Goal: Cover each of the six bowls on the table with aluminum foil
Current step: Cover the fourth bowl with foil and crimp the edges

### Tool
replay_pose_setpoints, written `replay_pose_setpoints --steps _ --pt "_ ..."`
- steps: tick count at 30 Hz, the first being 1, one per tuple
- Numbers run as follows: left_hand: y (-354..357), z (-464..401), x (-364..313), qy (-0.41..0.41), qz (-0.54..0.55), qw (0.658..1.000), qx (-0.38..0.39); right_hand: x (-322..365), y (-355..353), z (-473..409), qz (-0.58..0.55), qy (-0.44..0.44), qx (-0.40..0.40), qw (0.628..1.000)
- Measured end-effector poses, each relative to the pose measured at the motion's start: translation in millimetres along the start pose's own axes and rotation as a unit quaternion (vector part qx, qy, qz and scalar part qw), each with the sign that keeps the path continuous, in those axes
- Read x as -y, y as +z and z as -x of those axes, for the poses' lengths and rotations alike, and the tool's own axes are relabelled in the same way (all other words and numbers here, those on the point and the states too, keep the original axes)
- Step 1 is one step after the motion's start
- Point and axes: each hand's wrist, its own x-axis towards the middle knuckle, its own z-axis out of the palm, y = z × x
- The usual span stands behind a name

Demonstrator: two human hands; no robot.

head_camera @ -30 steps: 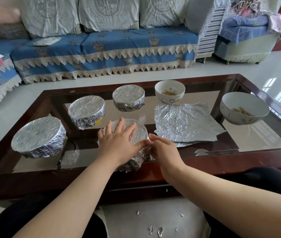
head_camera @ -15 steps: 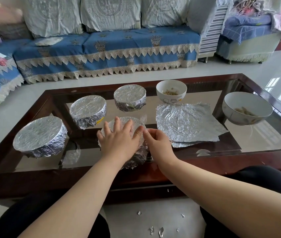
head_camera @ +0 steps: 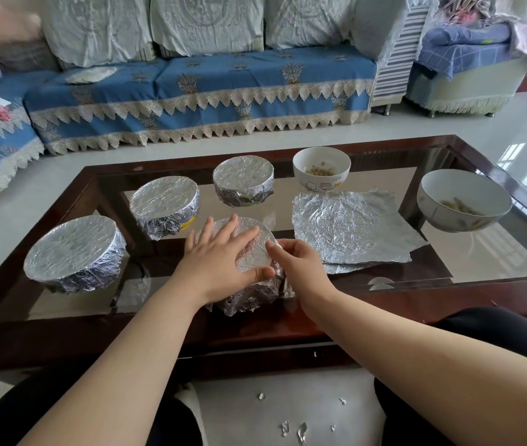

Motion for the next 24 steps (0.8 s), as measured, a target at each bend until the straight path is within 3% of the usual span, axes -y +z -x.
replay_pose_setpoints --steps 8,24 --pt "3.2 1.6 -3.1 -0.015 -0.007 1.000 -0.021 -8.5 8.0 6.7 -0.140 0.041 -0.020 0.989" --pt "3.9 0.1 -4.4 -0.023 -0.006 0.999 -0.022 -6.1 16.7 -2.7 -0.187 0.116 -0.070 0.973"
